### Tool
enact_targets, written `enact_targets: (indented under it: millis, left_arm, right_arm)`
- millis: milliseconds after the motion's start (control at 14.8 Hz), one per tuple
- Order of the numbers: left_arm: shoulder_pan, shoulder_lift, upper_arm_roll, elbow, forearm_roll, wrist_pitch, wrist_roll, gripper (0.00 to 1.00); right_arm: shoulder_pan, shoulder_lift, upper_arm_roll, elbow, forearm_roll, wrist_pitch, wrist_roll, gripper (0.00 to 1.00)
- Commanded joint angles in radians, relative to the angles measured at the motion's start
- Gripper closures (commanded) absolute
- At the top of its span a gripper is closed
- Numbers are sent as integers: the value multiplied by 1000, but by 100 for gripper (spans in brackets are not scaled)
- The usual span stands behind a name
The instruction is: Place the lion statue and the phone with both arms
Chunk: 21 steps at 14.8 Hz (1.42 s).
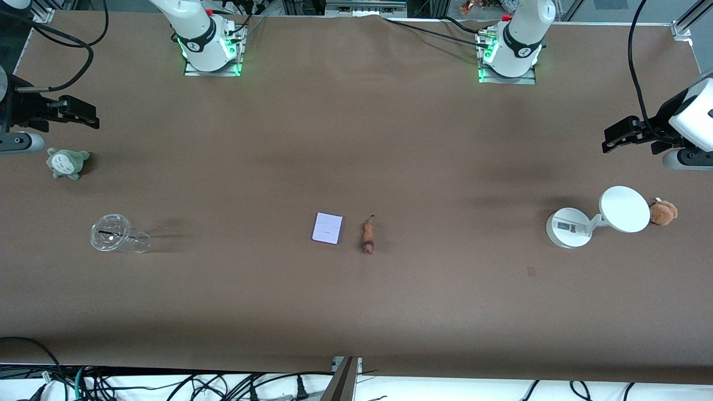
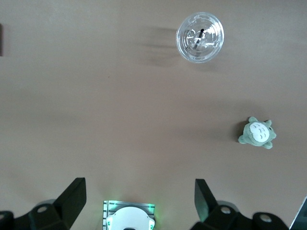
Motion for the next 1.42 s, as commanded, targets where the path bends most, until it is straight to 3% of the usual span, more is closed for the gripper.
enact_targets:
  millis: [0, 1350]
  left_arm:
    - [-1, -2, -12, 22, 11, -17, -3, 0]
    - [5, 11, -36, 31, 46, -29, -68, 0]
  right_arm:
    - [-6, 12, 8, 32, 2, -7, -5, 0]
    - [-4, 12, 10, 31, 4, -7, 5, 0]
